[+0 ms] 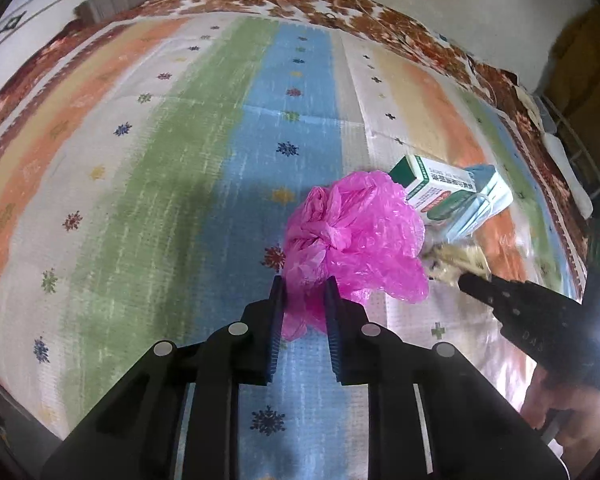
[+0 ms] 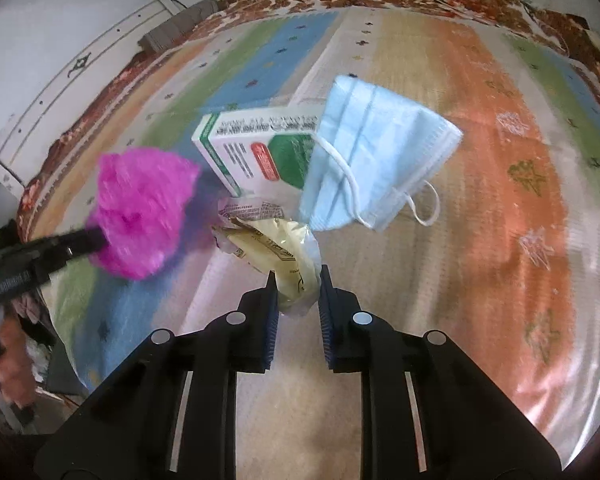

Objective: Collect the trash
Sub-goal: 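Grasp the pink plastic bag with the left tool while the right grasps the yellow wrapper, then carry the pink bag and yellow wrapper over the bin and open both tools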

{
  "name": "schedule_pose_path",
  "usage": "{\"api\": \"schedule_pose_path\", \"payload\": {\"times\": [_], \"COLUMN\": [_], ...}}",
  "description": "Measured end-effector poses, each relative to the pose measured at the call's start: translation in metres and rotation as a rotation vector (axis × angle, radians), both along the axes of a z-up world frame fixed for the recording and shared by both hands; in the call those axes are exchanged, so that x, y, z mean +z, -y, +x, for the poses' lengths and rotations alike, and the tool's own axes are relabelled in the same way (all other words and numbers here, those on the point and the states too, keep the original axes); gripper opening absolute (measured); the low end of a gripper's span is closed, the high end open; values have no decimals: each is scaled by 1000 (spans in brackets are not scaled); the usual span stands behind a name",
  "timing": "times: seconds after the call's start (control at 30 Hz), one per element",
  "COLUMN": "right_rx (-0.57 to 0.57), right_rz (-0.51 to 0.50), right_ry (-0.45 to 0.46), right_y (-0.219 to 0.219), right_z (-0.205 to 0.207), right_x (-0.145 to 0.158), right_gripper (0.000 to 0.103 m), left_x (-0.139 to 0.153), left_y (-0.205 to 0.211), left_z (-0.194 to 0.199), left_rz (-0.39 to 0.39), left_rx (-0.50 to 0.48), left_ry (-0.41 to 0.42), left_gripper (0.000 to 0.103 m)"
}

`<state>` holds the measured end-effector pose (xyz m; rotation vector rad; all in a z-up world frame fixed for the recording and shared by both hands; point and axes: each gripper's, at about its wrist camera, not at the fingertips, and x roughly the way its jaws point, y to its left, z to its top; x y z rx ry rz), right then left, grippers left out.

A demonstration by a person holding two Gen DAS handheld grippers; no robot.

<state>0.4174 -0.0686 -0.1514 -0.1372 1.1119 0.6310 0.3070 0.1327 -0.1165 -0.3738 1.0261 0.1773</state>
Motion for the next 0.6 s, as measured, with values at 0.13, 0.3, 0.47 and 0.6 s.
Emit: {"api": "schedule_pose_path", "payload": {"times": [0.13, 0.3, 0.47, 0.6], "right_rx": [-4, -31, -5, 6], "right_rz": [-34, -56, -101, -105], "right_ry": [5, 7, 55, 84], "right_y": [6, 14, 12, 11], "right_z": [-8, -21, -42, -58], "right_x": [5, 18, 38, 55], "right_gripper": [17, 16, 16, 16], "left_x": [8, 17, 29, 39], "left_y": [3, 11, 21, 22], "left_z": [-2, -3, -9, -18], "left_rz": [3, -20, 5, 22], "left_rx": [-9, -28, -44, -52], "left_ry": [4, 2, 19, 29], "left_gripper": [19, 18, 18, 18]}}
